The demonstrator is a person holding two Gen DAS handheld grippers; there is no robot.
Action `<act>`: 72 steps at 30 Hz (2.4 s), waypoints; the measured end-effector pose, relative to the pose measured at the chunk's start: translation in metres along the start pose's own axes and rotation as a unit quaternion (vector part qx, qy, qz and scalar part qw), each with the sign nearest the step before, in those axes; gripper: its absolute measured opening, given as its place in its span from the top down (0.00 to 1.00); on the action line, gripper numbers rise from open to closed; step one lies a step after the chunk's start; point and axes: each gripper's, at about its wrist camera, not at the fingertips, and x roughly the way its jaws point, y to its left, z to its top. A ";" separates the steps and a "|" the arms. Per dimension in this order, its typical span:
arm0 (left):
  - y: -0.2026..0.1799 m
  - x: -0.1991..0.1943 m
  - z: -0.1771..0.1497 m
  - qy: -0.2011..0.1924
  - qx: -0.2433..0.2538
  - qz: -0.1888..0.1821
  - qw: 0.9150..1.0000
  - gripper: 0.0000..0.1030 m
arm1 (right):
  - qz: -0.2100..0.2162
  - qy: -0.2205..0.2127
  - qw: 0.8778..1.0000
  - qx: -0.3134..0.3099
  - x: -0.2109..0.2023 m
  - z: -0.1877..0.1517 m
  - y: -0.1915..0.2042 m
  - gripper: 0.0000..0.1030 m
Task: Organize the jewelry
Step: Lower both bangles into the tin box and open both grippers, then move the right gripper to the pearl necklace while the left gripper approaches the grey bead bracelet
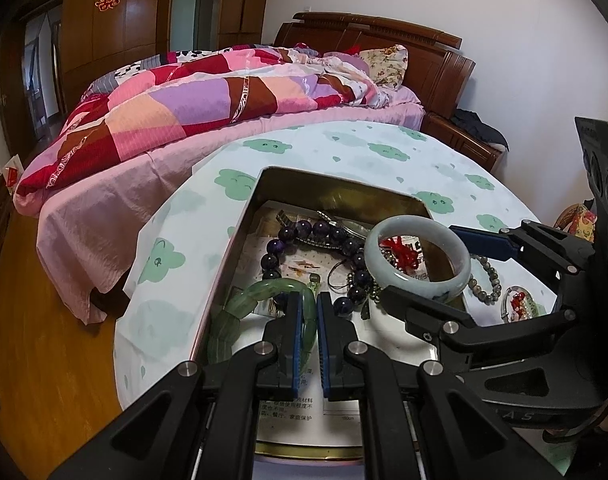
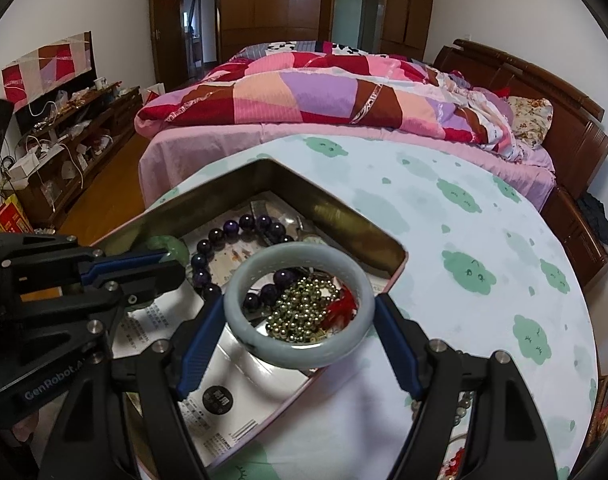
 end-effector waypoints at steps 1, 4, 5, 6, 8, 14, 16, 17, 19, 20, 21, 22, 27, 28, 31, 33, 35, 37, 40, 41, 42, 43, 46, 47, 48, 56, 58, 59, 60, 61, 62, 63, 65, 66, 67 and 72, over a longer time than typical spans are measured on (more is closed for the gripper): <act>0.000 0.001 -0.001 0.001 -0.001 0.000 1.000 0.94 | -0.002 0.000 1.000 -0.001 0.000 0.000 0.000 0.25; 0.001 0.002 -0.003 0.002 -0.001 0.001 1.000 0.94 | -0.006 0.001 1.000 -0.004 0.002 -0.001 0.001 0.25; 0.001 0.002 -0.003 0.002 -0.001 0.001 1.000 0.94 | -0.006 0.002 1.000 -0.005 0.002 -0.001 0.000 0.25; 0.001 0.003 -0.003 0.003 -0.002 0.000 1.000 0.94 | -0.006 0.002 1.000 -0.004 0.002 -0.001 0.000 0.25; 0.001 0.003 -0.003 0.002 -0.002 0.001 1.000 0.94 | -0.007 0.002 1.000 -0.005 0.002 -0.001 0.001 0.25; 0.002 0.003 -0.003 0.007 -0.006 0.003 1.000 0.94 | -0.005 0.003 1.000 -0.005 0.002 -0.002 -0.001 0.24; 0.002 0.003 -0.004 0.008 -0.006 0.004 1.000 0.93 | -0.005 0.003 1.000 -0.005 0.003 -0.002 0.000 0.24; 0.002 0.002 -0.003 0.009 -0.007 0.004 1.000 0.93 | -0.004 0.001 1.000 -0.006 0.002 -0.001 -0.001 0.24; 0.002 0.002 -0.002 0.010 -0.009 0.005 1.000 0.93 | -0.003 -0.001 1.000 -0.006 0.002 -0.001 -0.001 0.25; 0.002 0.001 -0.002 0.010 -0.009 0.007 1.000 0.93 | -0.002 -0.001 1.000 -0.006 0.002 0.000 -0.001 0.25; 0.002 0.001 -0.001 0.010 -0.009 0.008 1.000 0.92 | -0.001 -0.002 1.000 -0.006 0.001 0.000 0.000 0.25; 0.002 0.000 -0.001 0.009 -0.008 0.010 1.000 0.92 | 0.001 -0.002 1.000 -0.004 0.001 0.000 -0.001 0.25; 0.002 -0.004 0.001 0.005 -0.011 0.021 1.000 0.73 | -0.001 -0.007 1.000 0.005 -0.003 0.000 -0.006 0.24; 0.004 -0.004 0.001 0.003 -0.013 0.025 1.000 0.68 | -0.001 -0.010 1.000 0.010 -0.006 0.000 -0.008 0.24; 0.008 -0.007 0.003 -0.003 -0.026 0.020 0.999 0.58 | -0.003 -0.017 1.000 0.019 -0.011 0.001 -0.013 0.20; 0.008 -0.009 0.003 -0.004 -0.029 0.017 0.999 0.55 | -0.003 -0.020 1.000 0.021 -0.012 0.002 -0.014 0.18; 0.006 -0.010 0.003 -0.005 -0.026 0.019 0.999 0.53 | -0.004 -0.021 1.000 0.021 -0.014 0.002 -0.016 0.18; 0.003 -0.011 0.003 -0.006 -0.023 0.018 1.000 0.48 | -0.004 -0.021 1.000 0.020 -0.017 0.000 -0.017 0.18; -0.002 -0.017 0.005 -0.020 -0.020 0.025 0.999 0.41 | -0.010 -0.033 0.999 0.026 -0.033 -0.005 -0.030 0.18; -0.003 -0.020 0.006 -0.025 -0.020 0.024 0.999 0.39 | -0.012 -0.038 0.999 0.034 -0.041 -0.008 -0.039 0.18; -0.003 -0.022 0.007 -0.028 -0.021 0.024 0.999 0.39 | -0.014 -0.041 0.998 0.040 -0.046 -0.011 -0.045 0.17; -0.004 -0.025 0.008 -0.032 -0.023 0.025 0.999 0.39 | -0.020 -0.045 0.997 0.052 -0.055 -0.016 -0.058 0.17; -0.010 -0.027 0.007 -0.035 -0.023 0.026 0.999 0.39 | -0.048 -0.045 0.993 0.097 -0.076 -0.036 -0.097 0.17; -0.013 -0.027 0.007 -0.034 -0.022 0.027 0.999 0.39 | -0.056 -0.043 0.991 0.112 -0.081 -0.044 -0.109 0.17; -0.016 -0.027 0.006 -0.034 -0.020 0.026 0.999 0.39 | -0.062 -0.042 0.990 0.122 -0.085 -0.049 -0.116 0.17; -0.054 -0.031 -0.003 -0.030 0.011 0.018 0.999 0.39 | -0.088 -0.014 0.981 0.174 -0.101 -0.098 -0.154 0.25; -0.062 -0.033 -0.006 -0.031 0.016 0.021 0.999 0.39 | -0.076 -0.010 0.982 0.171 -0.101 -0.103 -0.149 0.32; -0.066 -0.034 -0.007 -0.030 0.019 0.020 0.999 0.39 | -0.067 -0.009 0.983 0.169 -0.100 -0.104 -0.146 0.37; -0.069 -0.034 -0.008 -0.030 0.022 0.019 0.999 0.39 | -0.059 -0.008 0.985 0.165 -0.100 -0.105 -0.141 0.43; -0.072 -0.034 -0.010 -0.030 0.025 0.020 0.999 0.39 | -0.048 -0.006 0.986 0.157 -0.097 -0.104 -0.134 0.45; -0.076 -0.033 -0.011 -0.029 0.029 0.020 0.999 0.39 | -0.043 -0.005 0.987 0.153 -0.097 -0.106 -0.131 0.47; -0.079 -0.033 -0.013 -0.028 0.033 0.020 0.999 0.39 | -0.036 -0.002 0.988 0.149 -0.094 -0.106 -0.128 0.50; -0.083 -0.031 -0.015 -0.024 0.040 0.019 0.999 0.39 | -0.021 0.006 0.989 0.145 -0.085 -0.104 -0.121 0.52; -0.084 -0.030 -0.015 -0.024 0.042 0.019 0.999 0.39 | -0.018 0.009 0.989 0.145 -0.084 -0.105 -0.119 0.52; -0.086 -0.030 -0.016 -0.023 0.044 0.018 0.999 0.39 | -0.011 0.013 0.990 0.142 -0.079 -0.104 -0.115 0.52; -0.090 -0.028 -0.017 -0.023 0.045 0.015 0.999 0.39 | -0.011 0.037 0.991 0.131 -0.060 -0.101 -0.106 0.52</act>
